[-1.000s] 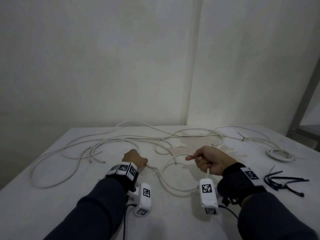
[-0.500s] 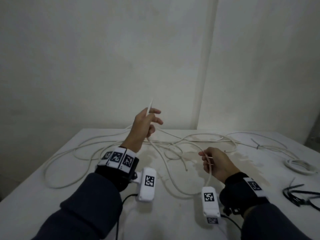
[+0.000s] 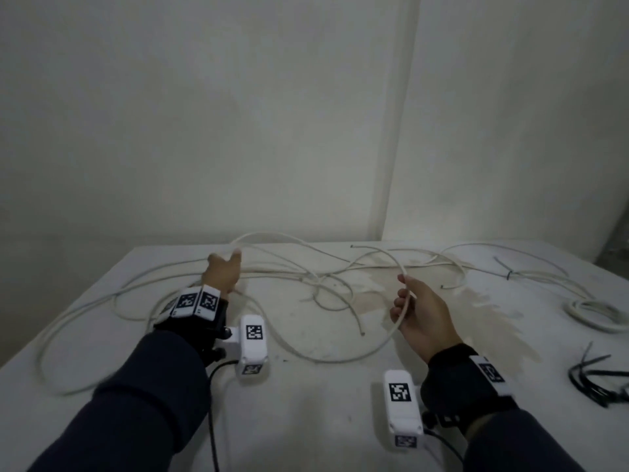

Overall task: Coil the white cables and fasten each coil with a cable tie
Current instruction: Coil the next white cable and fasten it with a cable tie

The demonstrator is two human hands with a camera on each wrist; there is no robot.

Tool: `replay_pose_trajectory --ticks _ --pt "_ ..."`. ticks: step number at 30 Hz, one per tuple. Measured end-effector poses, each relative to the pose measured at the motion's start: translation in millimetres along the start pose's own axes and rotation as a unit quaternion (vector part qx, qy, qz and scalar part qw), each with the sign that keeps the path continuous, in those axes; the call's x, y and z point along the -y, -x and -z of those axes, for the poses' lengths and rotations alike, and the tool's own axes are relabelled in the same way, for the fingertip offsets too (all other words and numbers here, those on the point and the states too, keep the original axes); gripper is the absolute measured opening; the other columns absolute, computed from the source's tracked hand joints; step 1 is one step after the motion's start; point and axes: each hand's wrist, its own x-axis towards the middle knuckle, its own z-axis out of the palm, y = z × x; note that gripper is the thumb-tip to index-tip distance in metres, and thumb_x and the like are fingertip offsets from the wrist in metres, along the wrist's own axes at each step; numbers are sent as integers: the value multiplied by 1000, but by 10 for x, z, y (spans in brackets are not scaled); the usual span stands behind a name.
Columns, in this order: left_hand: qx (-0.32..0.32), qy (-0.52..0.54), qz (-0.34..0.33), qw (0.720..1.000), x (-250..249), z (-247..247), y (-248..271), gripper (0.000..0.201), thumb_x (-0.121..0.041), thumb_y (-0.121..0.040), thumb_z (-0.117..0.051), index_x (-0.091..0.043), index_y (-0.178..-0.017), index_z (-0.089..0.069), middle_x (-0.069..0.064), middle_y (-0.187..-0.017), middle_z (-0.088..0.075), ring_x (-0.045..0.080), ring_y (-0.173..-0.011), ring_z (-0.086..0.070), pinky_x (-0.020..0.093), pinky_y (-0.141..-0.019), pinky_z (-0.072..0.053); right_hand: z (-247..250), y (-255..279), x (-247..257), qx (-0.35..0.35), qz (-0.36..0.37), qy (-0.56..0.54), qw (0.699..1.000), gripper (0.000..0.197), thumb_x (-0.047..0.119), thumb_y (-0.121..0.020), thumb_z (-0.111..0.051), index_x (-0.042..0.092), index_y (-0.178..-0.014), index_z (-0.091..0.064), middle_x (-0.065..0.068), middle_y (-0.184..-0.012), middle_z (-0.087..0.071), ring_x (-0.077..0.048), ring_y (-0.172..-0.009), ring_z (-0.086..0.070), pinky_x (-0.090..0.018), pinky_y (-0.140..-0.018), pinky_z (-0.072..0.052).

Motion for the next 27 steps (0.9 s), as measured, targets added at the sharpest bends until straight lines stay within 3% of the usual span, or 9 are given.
replay_pose_trajectory --ticks 2,3,5,8,12,15,18,23,27 --pt "-59 -170 52 982 136 78 34 86 -42 -92 -56 -5 -151 -5 30 -152 -14 41 -140 -21 47 -114 -21 -57 -31 -54 -9 -6 -33 999 11 17 -98 -50 10 -93 -58 0 -66 -40 -10 -54 -38 -21 -49 -35" --pt "-76 -207 37 975 162 120 135 83 -40 -90 -59 -7 -150 -12 29 -152 -12 42 -139 -17 47 -113 -19 -92 -54 -96 -17 -11 -50 999 11 16 -98 -49 10 -93 -56 0 -65 -39 -10 -54 -38 -22 -50 -34" --pt "-53 -231 -41 971 177 203 291 53 -36 -91 -58 0 -129 -49 31 -138 -39 39 -124 -41 43 -100 -36 -190 -90 -192 -29 -25 -84 996 10 15 -99 -47 11 -92 -54 0 -64 -38 -9 -48 -39 -21 -48 -33" --pt "138 -203 -39 969 226 276 640 57 -46 -96 -46 -1 -71 -72 16 -75 -71 22 -63 -63 25 -56 -42 -376 -102 -368 -40 -55 -147 987 9 14 -100 -44 12 -94 -52 0 -63 -36 -7 -39 -39 -18 -39 -32" --pt "349 -236 75 904 379 288 919 77 -67 -89 -36 0 -90 -74 13 -79 -75 17 -68 -71 19 -59 -50 -598 -10 -580 -35 -84 -183 979 9 12 -100 -43 13 -99 -52 0 -63 -38 -8 -44 -37 -21 -44 -34" --pt "313 -17 78 946 515 279 850 56 -48 -93 -50 4 -104 -64 21 -93 -73 26 -84 -72 24 -67 -58 -714 87 -685 -20 -98 -206 973 9 10 -100 -42 12 -98 -50 0 -62 -37 -9 -47 -36 -23 -51 -35" --pt "242 166 57 954 603 277 792 29 -25 -92 -61 2 -104 -61 19 -108 -70 26 -94 -70 28 -77 -58 -763 130 -725 -4 -115 -229 967 20 8 -100 -36 11 -82 -43 0 -61 -36 -10 -49 -34 -25 -58 -36" --pt "190 354 65 914 707 158 750 18 -10 -92 -59 3 -104 -61 17 -117 -65 22 -101 -68 33 -92 -52 -889 73 -722 43 -127 -240 961 29 -2 -93 -28 12 -71 -40 -2 -48 -42 -11 -36 -37 -25 -57 -41" --pt "129 458 77 876 697 99 706 16 1 -94 -52 -2 -109 -50 19 -120 -61 22 -91 -66 32 -79 -54 -951 164 -851 76 -142 -160 974 23 3 -97 -32 7 -81 -48 -5 -56 -44 -11 -35 -37 -21 -50 -45"
